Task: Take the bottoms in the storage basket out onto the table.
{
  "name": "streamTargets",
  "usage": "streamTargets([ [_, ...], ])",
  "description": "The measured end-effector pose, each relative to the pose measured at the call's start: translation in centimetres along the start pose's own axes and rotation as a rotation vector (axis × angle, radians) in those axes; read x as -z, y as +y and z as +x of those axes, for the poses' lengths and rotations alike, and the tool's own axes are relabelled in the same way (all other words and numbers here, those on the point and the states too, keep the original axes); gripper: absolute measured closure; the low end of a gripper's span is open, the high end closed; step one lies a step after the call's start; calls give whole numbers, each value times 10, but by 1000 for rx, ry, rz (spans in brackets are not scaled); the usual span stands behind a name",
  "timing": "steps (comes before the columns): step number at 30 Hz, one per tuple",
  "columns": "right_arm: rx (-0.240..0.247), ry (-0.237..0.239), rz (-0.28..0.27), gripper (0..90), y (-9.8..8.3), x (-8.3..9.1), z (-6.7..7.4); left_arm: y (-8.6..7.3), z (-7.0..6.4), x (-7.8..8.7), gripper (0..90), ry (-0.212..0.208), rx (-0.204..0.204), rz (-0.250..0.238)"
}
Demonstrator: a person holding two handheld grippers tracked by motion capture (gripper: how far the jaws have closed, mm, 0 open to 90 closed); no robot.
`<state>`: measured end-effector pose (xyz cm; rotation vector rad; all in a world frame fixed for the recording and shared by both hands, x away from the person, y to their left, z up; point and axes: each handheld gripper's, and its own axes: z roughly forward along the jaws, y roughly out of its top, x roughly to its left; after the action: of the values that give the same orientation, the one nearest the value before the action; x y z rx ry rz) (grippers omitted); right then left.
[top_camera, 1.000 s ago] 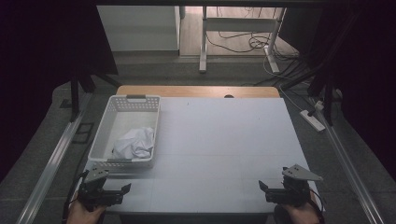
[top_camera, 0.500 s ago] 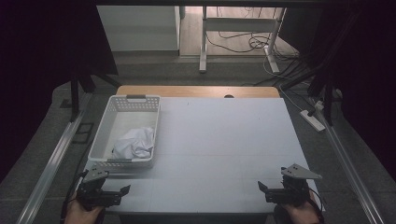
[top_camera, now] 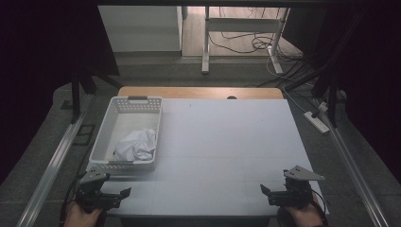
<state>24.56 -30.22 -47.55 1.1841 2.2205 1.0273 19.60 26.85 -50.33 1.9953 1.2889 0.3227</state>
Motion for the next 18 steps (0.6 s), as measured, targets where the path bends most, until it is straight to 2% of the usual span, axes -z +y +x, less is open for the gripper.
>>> streamTargets([
  [4,6,2,6,0,0,-1,0,0,0,2,0,13,-10,-2],
  [13,10,6,16,0,1,-2,1,2,4,6,0,-26,5,-27],
  [18,19,9,21,0,1,-3,1,3,5,8,0,-30,-1,-38],
])
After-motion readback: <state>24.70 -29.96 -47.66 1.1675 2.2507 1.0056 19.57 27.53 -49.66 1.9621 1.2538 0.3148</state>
